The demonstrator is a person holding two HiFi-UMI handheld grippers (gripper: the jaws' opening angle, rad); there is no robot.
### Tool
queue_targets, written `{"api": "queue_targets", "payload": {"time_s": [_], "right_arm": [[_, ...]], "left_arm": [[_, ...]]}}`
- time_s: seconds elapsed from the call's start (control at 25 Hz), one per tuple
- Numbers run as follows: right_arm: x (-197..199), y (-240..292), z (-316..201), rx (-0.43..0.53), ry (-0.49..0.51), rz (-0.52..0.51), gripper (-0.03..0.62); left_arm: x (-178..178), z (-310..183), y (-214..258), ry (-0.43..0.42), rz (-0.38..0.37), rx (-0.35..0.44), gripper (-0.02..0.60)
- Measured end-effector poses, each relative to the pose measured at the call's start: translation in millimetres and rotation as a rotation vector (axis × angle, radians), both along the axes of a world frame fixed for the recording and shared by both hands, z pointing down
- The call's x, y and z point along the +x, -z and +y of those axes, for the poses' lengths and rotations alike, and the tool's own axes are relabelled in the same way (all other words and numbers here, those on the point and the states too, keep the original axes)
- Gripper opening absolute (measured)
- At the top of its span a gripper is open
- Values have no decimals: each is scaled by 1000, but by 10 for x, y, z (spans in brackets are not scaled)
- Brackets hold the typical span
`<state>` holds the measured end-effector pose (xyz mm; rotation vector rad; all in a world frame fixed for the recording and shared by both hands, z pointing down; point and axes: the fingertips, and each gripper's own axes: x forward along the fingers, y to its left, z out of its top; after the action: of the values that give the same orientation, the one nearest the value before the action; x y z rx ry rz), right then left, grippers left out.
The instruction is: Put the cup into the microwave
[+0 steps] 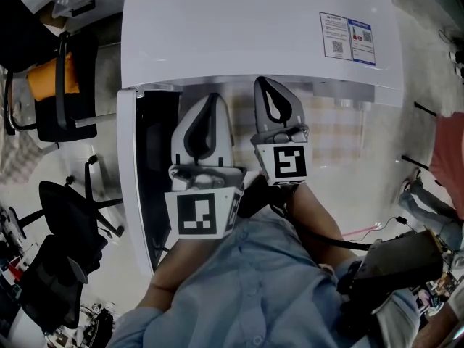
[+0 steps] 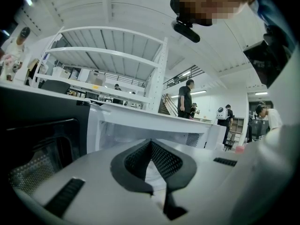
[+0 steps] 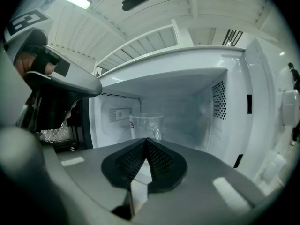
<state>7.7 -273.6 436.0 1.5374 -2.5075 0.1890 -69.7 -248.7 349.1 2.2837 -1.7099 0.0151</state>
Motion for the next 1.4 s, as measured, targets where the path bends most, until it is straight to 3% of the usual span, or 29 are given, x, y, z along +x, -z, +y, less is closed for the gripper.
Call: {"api": "queue_targets", "payload": {"time_s": [0.4, 0.68, 0.92, 1.12, 1.4], "right_arm": [[119, 54, -145, 14, -36, -8, 2], [-99, 70, -22, -5, 28, -21, 2], [-154, -15, -89, -32, 14, -36, 2], [-143, -75, -169, -47, -8, -36, 2], [-192, -117, -270, -53, -3, -26, 2]], "left_arm": [[51, 25, -16, -6, 2, 8, 6], [120, -81, -155, -27, -2, 33, 6], [109, -178, -349, -30, -9, 33, 6], [184, -260, -536, -85, -3, 3, 6], [146, -314, -582, -76, 17, -6, 6]]}}
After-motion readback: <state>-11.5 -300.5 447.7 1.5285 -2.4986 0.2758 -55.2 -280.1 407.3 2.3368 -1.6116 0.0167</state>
